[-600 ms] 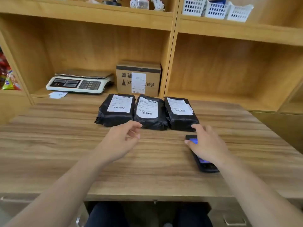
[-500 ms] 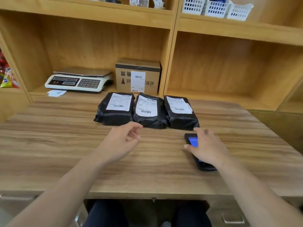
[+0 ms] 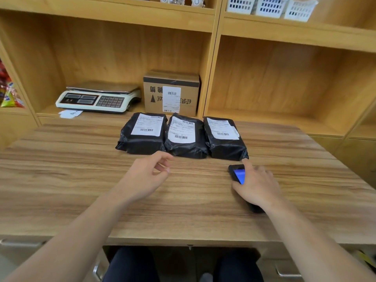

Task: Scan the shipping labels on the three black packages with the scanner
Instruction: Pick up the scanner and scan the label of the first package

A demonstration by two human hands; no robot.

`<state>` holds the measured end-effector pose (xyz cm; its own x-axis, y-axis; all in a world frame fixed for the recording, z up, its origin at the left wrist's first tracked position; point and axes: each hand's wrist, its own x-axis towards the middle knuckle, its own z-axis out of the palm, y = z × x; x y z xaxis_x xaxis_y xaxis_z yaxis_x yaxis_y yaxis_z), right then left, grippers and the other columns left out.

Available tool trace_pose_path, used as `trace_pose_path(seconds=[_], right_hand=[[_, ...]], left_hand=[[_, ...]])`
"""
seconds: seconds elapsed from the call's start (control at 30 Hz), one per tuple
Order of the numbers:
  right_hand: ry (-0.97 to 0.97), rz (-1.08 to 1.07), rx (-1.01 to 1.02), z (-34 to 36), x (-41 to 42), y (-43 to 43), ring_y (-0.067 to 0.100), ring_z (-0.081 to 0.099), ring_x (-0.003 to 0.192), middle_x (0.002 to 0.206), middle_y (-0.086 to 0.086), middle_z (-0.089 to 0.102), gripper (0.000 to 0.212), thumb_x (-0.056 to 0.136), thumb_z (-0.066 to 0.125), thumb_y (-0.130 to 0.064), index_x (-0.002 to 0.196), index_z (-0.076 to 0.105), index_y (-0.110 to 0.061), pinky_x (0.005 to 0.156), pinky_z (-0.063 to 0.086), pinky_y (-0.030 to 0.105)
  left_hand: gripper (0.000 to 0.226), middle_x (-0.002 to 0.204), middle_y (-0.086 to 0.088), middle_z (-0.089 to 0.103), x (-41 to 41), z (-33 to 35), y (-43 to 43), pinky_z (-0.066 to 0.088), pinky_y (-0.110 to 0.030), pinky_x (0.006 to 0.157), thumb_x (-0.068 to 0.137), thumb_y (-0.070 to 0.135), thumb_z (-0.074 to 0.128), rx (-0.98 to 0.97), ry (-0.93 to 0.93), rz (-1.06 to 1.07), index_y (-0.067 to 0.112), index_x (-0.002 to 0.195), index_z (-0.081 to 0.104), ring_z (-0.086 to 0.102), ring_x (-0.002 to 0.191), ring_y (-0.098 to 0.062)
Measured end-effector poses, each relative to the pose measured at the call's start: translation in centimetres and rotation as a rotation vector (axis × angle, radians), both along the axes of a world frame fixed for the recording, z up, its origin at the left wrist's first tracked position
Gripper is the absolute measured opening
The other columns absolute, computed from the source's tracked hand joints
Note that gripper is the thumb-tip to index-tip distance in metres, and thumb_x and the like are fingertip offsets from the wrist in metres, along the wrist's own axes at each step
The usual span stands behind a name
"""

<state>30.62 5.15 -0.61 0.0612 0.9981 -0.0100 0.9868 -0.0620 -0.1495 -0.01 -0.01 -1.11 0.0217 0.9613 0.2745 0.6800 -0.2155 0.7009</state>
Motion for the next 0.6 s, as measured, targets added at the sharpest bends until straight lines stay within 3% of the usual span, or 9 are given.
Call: trace_pose_path(seconds=[0.07,0.2,0.3,0.47,0.6], right_hand=[[0.035,-0.004,0.008,0.3,0.1,-0.2,0.038,0.051,0.122,0.143,0.011,0.047,0.087,0.081,0.056,-0.058,0.157,0.022,-0.035,0.090,0.047,0.043],[0.104,0.016,0.056,1.4,0.1,-0.3,0.033,0.057,0.116,0.144,0.006,0.044,0.086,0.082,0.058,-0.052,0.158,0.021,-0.037,0.074,0.043,0.037],[0.140,0.037,0.117,2.7,0.1,-0.2,0.030,0.057,0.114,0.138,0.002,0.047,0.085,0.081,0.059,-0.051,0.157,0.020,-0.040,0.070,0.041,0.037],[0.205,0.079,0.149,5.0,-0.4,0.3,0.029,0.049,0.127,0.146,0.001,0.046,0.088,0.083,0.061,-0.051,0.158,0.017,-0.039,0.079,0.039,0.039],[0.244,0.120,0.186,6.7,-1.0,0.9,0.029,0.041,0.136,0.154,0.003,0.041,0.092,0.085,0.063,-0.049,0.162,0.016,-0.031,0.091,0.038,0.039]], left_hand=[[0.031,0.104,0.017,0.069,-0.1,0.1,0.1,0.048,-0.017,0.079,0.094,0.021,0.062,0.009,-0.001,-0.003,0.036,0.121,0.062,0.064,0.096,0.004],[0.032,0.105,0.017,0.070,-0.7,0.8,0.8,0.052,-0.021,0.082,0.094,0.020,0.064,0.049,-0.004,0.011,0.032,0.124,0.063,0.064,0.098,0.004],[0.032,0.105,0.014,0.070,-1.3,1.6,1.7,0.050,-0.014,0.080,0.094,0.017,0.064,0.074,-0.021,0.015,0.030,0.123,0.064,0.064,0.098,0.003],[0.031,0.105,0.012,0.070,-1.8,2.6,2.8,0.046,-0.004,0.074,0.095,0.015,0.063,0.076,-0.043,0.016,0.028,0.122,0.065,0.063,0.097,0.005],[0.031,0.105,0.014,0.070,-2.1,3.0,3.2,0.046,-0.009,0.074,0.095,0.015,0.063,0.071,-0.040,0.025,0.031,0.121,0.064,0.062,0.097,0.007]])
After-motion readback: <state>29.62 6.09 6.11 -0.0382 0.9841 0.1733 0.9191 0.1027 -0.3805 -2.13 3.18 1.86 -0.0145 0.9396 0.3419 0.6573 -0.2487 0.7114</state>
